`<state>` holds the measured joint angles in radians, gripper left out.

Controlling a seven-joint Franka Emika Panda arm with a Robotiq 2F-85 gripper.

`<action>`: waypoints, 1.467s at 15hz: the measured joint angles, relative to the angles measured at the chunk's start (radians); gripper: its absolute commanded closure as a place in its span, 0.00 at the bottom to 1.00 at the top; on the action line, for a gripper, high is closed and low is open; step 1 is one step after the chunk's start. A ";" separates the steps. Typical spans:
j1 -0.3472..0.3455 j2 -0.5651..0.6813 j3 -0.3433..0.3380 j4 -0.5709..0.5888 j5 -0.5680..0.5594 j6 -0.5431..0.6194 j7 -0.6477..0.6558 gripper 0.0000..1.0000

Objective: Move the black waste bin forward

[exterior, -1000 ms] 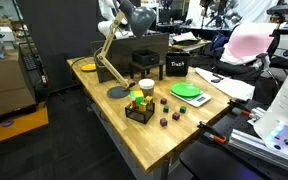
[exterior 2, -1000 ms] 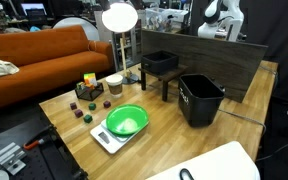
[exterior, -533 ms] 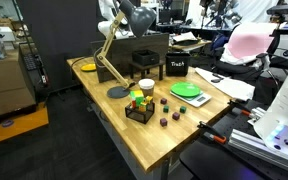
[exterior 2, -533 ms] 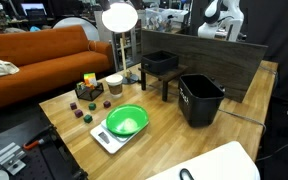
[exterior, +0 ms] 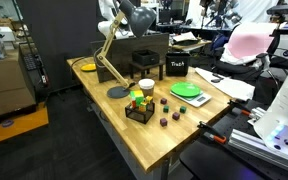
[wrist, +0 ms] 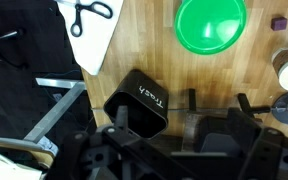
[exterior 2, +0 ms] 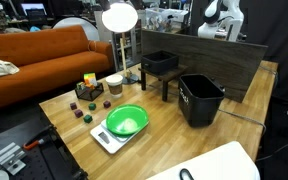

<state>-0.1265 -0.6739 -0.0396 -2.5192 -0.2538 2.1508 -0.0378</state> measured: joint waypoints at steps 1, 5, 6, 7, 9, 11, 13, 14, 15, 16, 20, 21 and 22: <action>0.000 0.000 0.000 0.000 0.000 0.000 0.000 0.00; 0.000 0.000 0.000 0.000 0.000 0.000 0.000 0.00; 0.000 0.000 0.000 0.000 0.000 0.000 0.000 0.00; 0.000 0.000 0.000 0.000 0.000 0.000 0.000 0.00; 0.000 0.000 0.000 0.000 0.000 0.000 0.000 0.00; 0.000 0.000 0.000 0.000 0.000 0.000 0.000 0.00; 0.000 0.000 0.000 0.000 0.000 0.000 0.000 0.00; 0.000 0.000 0.000 0.000 0.000 0.000 0.000 0.00; 0.000 0.000 0.000 0.000 0.000 0.000 0.000 0.00; 0.000 0.000 0.000 0.000 0.000 0.000 0.000 0.00; 0.003 0.000 0.000 0.000 0.000 0.003 0.000 0.00; 0.006 0.001 0.000 0.001 0.001 0.011 0.000 0.00; 0.009 0.004 0.000 0.002 0.003 0.024 0.000 0.00</action>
<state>-0.1178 -0.6704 -0.0396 -2.5170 -0.2511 2.1747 -0.0375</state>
